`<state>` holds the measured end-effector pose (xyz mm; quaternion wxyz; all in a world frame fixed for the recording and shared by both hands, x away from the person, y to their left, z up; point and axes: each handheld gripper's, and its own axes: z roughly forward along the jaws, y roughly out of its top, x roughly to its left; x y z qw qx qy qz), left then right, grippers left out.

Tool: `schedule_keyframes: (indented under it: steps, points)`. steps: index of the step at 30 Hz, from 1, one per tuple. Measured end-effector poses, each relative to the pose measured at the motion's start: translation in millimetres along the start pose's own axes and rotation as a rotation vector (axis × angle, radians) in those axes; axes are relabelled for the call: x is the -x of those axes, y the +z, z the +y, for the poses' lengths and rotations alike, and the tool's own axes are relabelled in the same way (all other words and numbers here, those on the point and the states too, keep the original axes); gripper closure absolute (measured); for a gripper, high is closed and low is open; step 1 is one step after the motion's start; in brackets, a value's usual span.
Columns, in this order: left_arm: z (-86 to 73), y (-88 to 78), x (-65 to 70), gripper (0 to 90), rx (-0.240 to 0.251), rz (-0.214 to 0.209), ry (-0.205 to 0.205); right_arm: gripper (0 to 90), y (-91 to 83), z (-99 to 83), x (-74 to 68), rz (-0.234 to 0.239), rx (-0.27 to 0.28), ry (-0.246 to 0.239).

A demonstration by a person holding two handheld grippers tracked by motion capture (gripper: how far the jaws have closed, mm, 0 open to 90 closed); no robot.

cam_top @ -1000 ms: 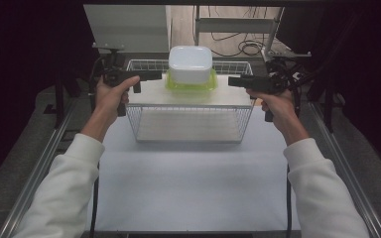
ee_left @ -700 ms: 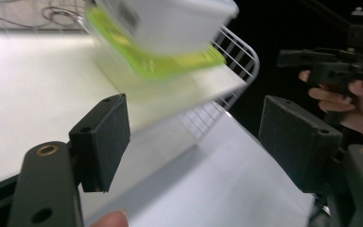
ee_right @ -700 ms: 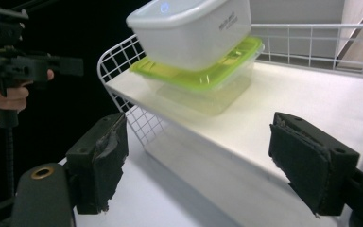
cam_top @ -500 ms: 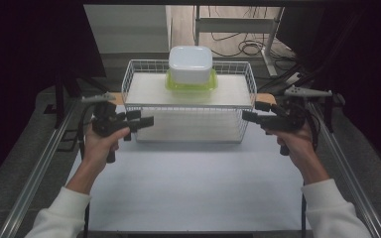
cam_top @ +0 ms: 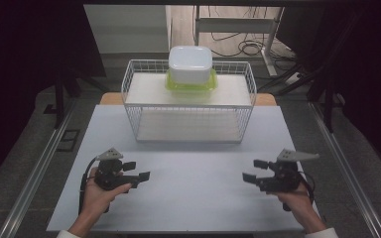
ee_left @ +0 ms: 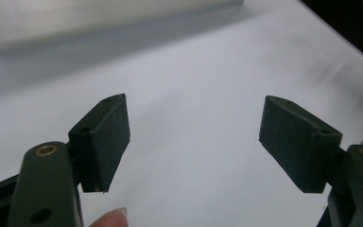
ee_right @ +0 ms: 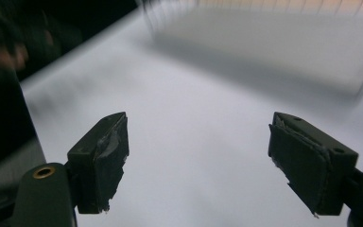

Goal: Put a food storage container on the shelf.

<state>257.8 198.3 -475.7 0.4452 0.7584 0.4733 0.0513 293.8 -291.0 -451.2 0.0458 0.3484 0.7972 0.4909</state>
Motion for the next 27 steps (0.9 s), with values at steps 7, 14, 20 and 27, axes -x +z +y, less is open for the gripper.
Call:
schedule_keyframes:
  steps: [7,14,20,27]
  points:
    - [-8.3,1.7,-0.4,24.8,-0.008,0.025,0.007,20.9,18.1,-19.7,-0.5,-0.021,-0.050,0.044]
    - [-10.4,6.7,0.8,24.7,-0.028,0.047,0.034,20.9,19.6,-23.8,5.4,-0.062,-0.054,0.063]
    - [-11.3,5.3,-2.5,24.9,-0.013,0.058,0.007,20.9,20.4,-25.0,5.1,-0.083,-0.062,0.043]
    - [-11.2,6.0,-5.3,24.7,-0.015,0.071,0.000,20.6,16.0,-24.8,6.8,-0.122,-0.026,0.020]
